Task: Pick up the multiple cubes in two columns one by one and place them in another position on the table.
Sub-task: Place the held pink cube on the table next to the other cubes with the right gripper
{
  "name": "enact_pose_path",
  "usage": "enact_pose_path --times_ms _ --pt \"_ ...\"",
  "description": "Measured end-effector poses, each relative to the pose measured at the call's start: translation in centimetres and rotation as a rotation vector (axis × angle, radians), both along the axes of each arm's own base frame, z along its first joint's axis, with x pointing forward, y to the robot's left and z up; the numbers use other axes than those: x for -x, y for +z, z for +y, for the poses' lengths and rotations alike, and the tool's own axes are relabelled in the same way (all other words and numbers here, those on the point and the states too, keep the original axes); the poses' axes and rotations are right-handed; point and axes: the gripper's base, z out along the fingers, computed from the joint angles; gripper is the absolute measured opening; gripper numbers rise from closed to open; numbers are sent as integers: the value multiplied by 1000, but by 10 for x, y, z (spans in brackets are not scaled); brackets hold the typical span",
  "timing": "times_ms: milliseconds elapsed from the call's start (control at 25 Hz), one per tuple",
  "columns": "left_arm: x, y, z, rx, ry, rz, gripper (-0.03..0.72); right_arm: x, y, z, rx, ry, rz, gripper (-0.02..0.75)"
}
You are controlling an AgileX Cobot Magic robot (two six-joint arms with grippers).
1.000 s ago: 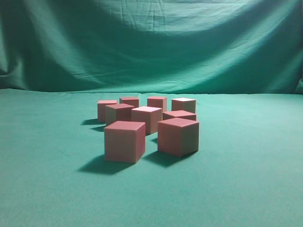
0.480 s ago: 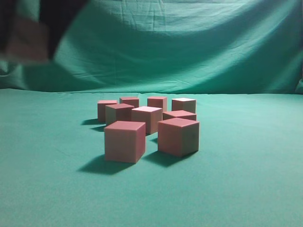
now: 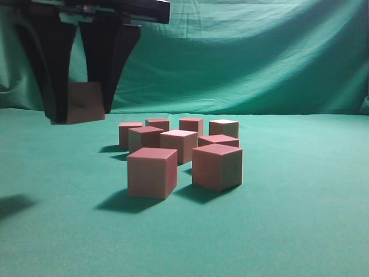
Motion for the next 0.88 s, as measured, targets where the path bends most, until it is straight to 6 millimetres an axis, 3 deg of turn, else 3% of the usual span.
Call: enact_pose_path --times_ms 480,880 --pt "0 0 0 0 0 0 0 -4 -32 8 29 -81 14 261" --pt "0 0 0 0 0 0 0 -7 -44 9 50 -140 1 261"
